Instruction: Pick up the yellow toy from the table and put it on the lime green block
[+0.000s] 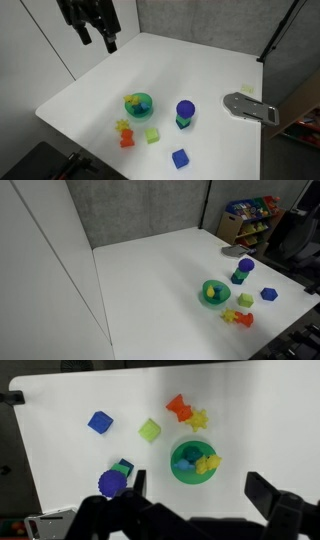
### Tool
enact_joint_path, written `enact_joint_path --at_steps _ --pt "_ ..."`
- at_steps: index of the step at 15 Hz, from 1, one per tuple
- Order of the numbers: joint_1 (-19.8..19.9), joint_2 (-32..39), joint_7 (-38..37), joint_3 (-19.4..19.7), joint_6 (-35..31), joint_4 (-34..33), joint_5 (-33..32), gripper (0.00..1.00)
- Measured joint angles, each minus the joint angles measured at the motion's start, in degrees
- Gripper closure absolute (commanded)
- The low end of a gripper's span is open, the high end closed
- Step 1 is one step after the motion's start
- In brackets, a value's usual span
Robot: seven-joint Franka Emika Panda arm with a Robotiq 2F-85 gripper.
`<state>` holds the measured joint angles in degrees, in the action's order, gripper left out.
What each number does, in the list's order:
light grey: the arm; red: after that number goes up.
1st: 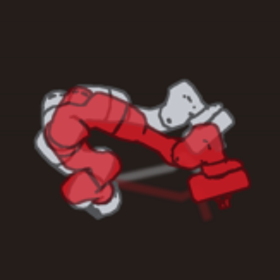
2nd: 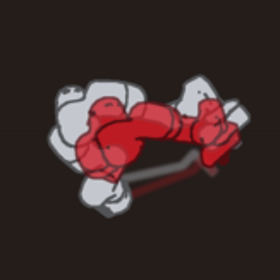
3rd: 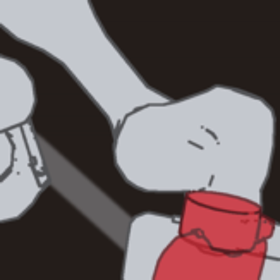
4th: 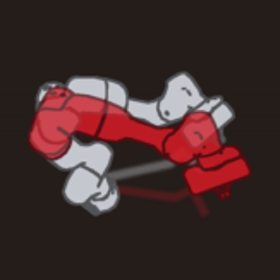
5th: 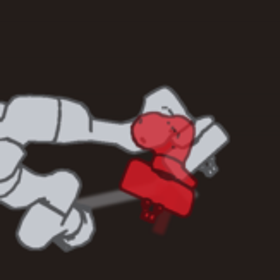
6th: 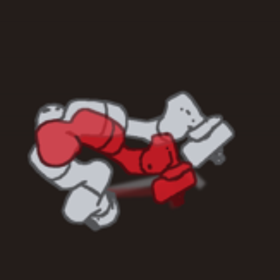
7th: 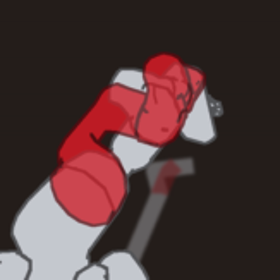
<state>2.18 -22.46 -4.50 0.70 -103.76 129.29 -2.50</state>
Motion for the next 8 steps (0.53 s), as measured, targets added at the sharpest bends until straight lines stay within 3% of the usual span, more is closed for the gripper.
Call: enact_joint_path --at_steps 8 --pt "-0.68 7.13 0.44 0.0 -7.74 -0.06 0.34 0.0"
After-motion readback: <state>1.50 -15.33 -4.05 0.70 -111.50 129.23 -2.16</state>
